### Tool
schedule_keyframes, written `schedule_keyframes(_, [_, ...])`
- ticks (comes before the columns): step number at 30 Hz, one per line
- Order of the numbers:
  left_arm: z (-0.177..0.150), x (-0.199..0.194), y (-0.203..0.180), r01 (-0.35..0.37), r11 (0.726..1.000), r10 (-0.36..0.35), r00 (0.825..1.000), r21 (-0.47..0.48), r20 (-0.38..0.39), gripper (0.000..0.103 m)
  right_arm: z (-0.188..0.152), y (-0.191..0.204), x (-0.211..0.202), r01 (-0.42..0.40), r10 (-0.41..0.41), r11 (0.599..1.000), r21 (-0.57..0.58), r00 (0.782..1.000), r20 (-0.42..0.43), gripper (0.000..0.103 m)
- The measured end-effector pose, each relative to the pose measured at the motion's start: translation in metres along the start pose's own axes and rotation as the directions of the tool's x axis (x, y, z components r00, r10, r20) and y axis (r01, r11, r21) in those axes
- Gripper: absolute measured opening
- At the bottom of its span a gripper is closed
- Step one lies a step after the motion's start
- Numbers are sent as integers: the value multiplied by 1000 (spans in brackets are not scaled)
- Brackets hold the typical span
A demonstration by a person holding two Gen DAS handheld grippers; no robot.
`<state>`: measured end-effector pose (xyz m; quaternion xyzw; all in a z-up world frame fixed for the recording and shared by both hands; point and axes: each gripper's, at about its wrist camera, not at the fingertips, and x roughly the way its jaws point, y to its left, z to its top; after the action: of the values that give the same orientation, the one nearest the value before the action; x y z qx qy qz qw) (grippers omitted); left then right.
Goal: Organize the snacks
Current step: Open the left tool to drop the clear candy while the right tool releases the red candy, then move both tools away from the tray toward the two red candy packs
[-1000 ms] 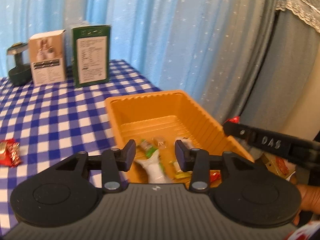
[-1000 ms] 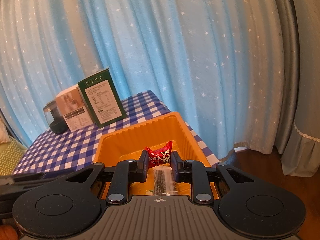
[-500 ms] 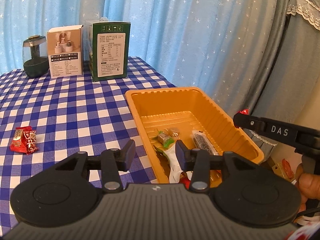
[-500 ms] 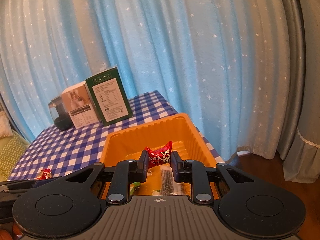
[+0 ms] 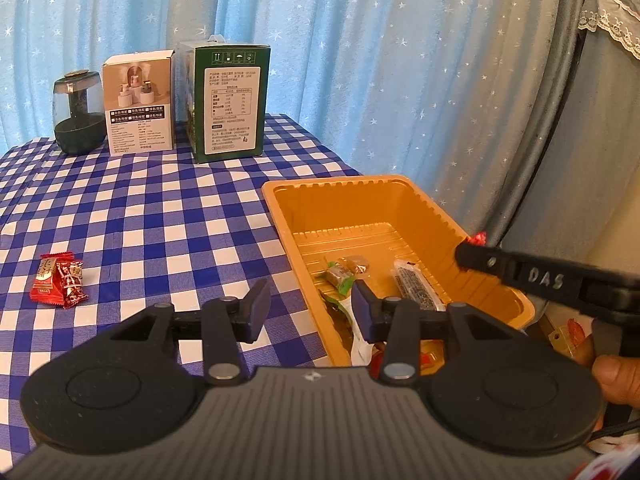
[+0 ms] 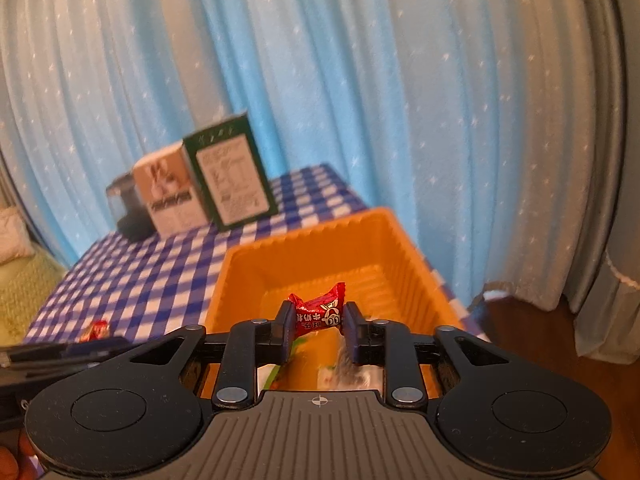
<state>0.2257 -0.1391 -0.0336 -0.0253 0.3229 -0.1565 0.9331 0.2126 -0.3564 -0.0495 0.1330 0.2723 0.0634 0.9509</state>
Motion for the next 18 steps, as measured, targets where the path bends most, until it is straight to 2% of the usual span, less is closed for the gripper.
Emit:
schedule_keyframes(1, [0,0,1,-2,1000,2,1000,0,0,45,0,1,1,1,-1,1000,-5,1000,-3,48])
schedule_keyframes(2, [0,-1,1,-3,1000,3,1000,-1,1,45,0,2,1,-2,2,1000,-6,1000,0,49])
schedule_keyframes(18, [-3,-7,12,-24,1000,24,1000,-8,1,47,-3,11,2,-2,3,1000,-31,1000,4,50])
